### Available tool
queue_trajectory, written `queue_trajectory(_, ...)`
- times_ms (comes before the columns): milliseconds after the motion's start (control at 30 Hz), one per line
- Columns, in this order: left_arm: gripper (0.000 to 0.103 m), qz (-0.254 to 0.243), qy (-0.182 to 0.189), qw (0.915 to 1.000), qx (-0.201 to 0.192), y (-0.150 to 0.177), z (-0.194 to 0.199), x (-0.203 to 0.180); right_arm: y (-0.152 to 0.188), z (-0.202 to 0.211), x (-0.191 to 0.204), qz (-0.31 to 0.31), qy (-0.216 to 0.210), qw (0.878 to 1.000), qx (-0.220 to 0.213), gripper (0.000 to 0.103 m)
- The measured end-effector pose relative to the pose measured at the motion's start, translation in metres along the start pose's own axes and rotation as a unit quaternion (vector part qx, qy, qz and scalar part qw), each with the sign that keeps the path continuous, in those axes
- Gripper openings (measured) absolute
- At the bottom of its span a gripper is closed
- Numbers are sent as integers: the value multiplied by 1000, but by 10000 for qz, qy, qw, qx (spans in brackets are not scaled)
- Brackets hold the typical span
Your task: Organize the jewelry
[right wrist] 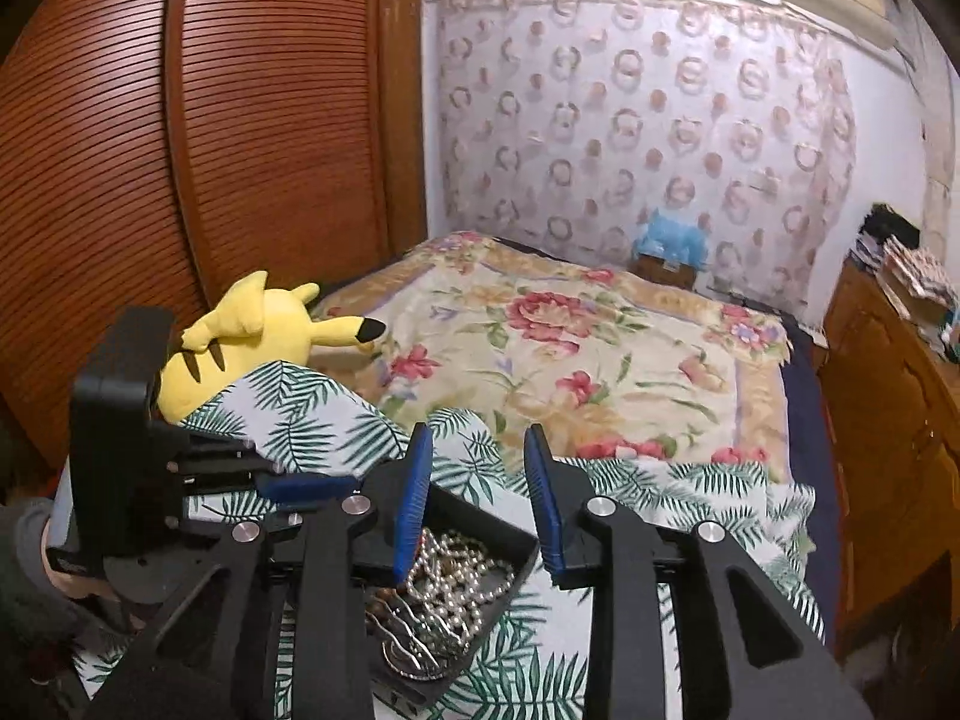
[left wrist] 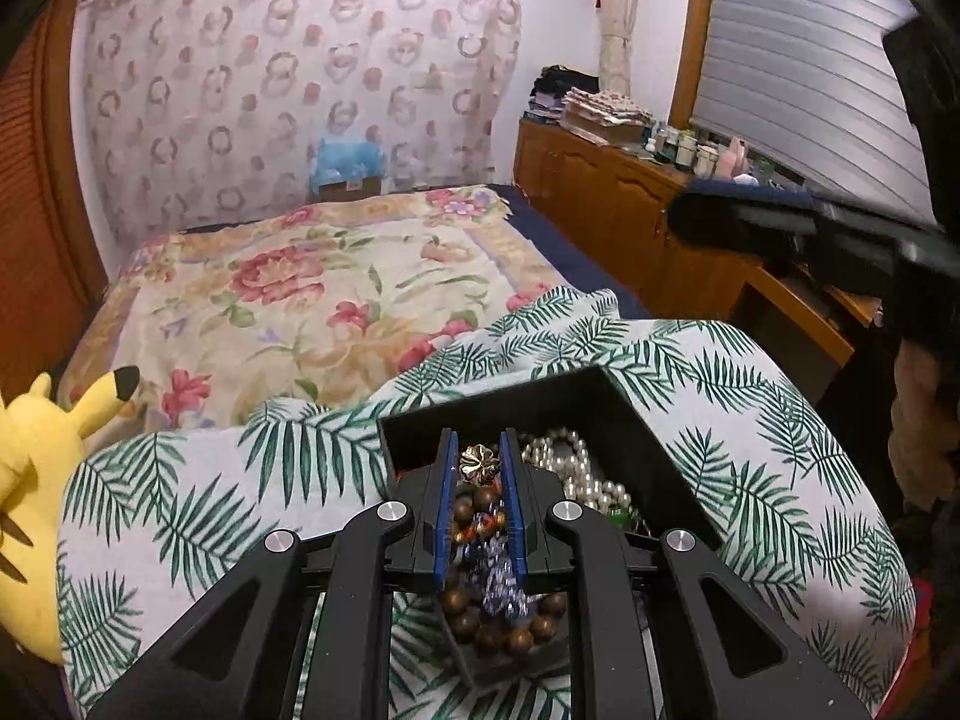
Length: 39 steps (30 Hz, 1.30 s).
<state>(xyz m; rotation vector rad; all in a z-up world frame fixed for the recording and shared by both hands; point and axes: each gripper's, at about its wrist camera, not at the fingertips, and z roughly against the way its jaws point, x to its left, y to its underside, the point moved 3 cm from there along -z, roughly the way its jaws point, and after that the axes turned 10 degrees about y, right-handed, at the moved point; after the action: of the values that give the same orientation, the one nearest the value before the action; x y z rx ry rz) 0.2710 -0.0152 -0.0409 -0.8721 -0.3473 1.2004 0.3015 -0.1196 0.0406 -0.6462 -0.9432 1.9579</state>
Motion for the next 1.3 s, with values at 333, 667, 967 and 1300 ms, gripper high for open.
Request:
queue_trajectory(333, 45, 100, -109, 9999, 60, 2, -6, -3, 39, 6, -19, -384, 263, 9988, 160, 36)
queue_trajectory(667, 78, 247, -352, 9991, 41, 24, 21, -11, 81, 22, -22, -734, 587, 9953, 214, 74)
queue_trajectory(967, 95, 285, -621, 9976, -82, 49, 56, -28, 114, 43, -14, -1055, 804, 9910, 164, 100)
queue_trajectory(1300, 95, 448, -912, 9947, -139, 80, 91, -41, 139, 71, 0, -1222, 1066, 9867, 91, 100)
